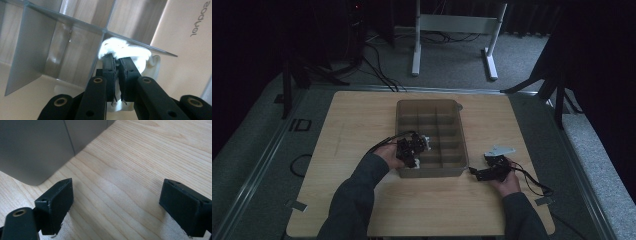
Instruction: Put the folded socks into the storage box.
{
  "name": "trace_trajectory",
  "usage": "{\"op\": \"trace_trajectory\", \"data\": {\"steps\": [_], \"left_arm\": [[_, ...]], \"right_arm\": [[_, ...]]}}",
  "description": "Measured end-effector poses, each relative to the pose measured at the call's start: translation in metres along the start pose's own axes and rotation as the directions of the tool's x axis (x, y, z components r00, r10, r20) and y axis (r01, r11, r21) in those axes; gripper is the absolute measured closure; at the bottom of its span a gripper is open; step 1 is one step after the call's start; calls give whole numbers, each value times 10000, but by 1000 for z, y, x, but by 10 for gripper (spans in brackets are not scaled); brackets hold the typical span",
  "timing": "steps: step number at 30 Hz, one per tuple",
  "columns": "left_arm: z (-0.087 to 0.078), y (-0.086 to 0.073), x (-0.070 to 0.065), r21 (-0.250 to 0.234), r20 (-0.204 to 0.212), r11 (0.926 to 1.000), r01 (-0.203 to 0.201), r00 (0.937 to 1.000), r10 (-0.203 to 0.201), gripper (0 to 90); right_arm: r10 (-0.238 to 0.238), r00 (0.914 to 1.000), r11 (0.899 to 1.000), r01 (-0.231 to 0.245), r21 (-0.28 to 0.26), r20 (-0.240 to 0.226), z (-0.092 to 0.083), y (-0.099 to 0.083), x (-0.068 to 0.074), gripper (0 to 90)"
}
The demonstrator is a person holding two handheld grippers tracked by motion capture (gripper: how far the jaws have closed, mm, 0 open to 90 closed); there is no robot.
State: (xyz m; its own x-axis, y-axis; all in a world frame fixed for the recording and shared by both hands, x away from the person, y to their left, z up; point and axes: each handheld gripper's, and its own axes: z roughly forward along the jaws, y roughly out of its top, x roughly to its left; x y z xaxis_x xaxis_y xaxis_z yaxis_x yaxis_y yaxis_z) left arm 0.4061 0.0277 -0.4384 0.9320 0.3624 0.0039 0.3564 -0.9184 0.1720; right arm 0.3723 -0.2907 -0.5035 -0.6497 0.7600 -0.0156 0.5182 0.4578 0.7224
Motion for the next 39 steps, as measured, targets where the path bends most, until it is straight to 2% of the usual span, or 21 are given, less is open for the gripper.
{"op": "trace_trajectory", "data": {"steps": [6, 12, 14, 17, 24, 28, 33, 39], "left_arm": [[2, 2, -2, 209, -168, 9998, -20, 9999, 24, 852], [2, 1, -3, 147, -263, 9999, -65, 9996, 69, 849], [2, 0, -3, 20, -302, 9998, -186, 9994, 187, 843], [-1, -4, 0, -219, -117, 9997, -70, 9999, 67, 827], [-12, -7, -3, -445, -118, 9990, 79, 9999, -84, 699], [-20, -12, -3, -662, -120, 9977, 117, 9998, -126, 665], [-28, -19, 2, -1102, -142, 9933, 353, 9992, -371, 649], [-42, -28, 8, -1694, -440, 9842, 510, 9973, -593, 646]], "right_arm": [[0, 10000, 10000, 0, 0, 0, 0, 0, 0, 115], [-2, 10000, 10000, 2, -1, 1, 0, 0, 0, 115], [-1, 10000, 10000, 1, 0, 0, 0, 0, 0, 115], [-1, 10000, 10000, 1, -1, -1, 0, 0, 0, 115], [3, 10000, 10000, -3, -1, -4, 0, 0, 0, 114], [7, 10000, 10000, -7, 2, -4, 0, 0, 0, 115], [-4, 10000, 10000, 4, -1, -3, 0, 0, 0, 115], [-17, 10000, 10000, 17, -9, 1, 0, 0, 0, 115]]}}
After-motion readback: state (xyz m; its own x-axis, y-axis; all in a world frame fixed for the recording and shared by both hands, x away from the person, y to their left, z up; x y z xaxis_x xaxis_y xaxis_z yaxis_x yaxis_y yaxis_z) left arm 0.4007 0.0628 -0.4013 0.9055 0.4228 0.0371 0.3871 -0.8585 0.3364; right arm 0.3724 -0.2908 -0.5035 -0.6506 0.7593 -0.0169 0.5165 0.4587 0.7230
